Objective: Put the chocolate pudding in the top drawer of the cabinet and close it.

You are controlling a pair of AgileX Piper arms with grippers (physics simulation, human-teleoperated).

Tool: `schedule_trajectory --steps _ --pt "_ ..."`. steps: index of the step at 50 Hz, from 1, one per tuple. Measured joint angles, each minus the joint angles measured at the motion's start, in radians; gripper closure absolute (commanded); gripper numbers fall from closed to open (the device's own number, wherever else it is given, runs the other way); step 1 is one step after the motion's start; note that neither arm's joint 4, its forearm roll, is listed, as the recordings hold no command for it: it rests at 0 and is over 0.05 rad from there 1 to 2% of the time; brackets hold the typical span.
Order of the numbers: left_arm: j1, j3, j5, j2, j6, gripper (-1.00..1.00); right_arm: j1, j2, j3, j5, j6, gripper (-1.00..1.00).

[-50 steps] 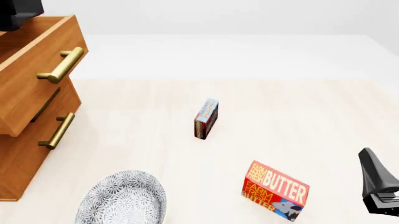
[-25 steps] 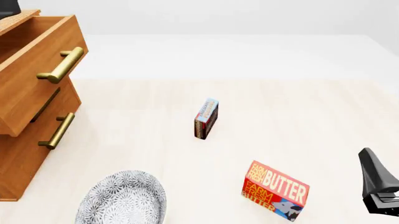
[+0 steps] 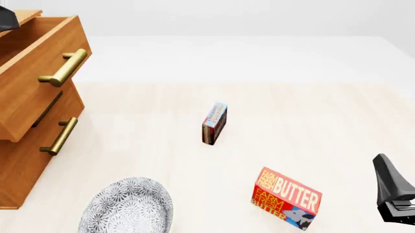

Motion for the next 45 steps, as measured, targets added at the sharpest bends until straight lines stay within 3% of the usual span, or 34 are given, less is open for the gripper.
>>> schedule_trajectory --steps 45 --pt "0.028 0.002 0.081 0.076 0.003 -1.00 0.000 0.000 0.000 0.000 0.000 -1.00"
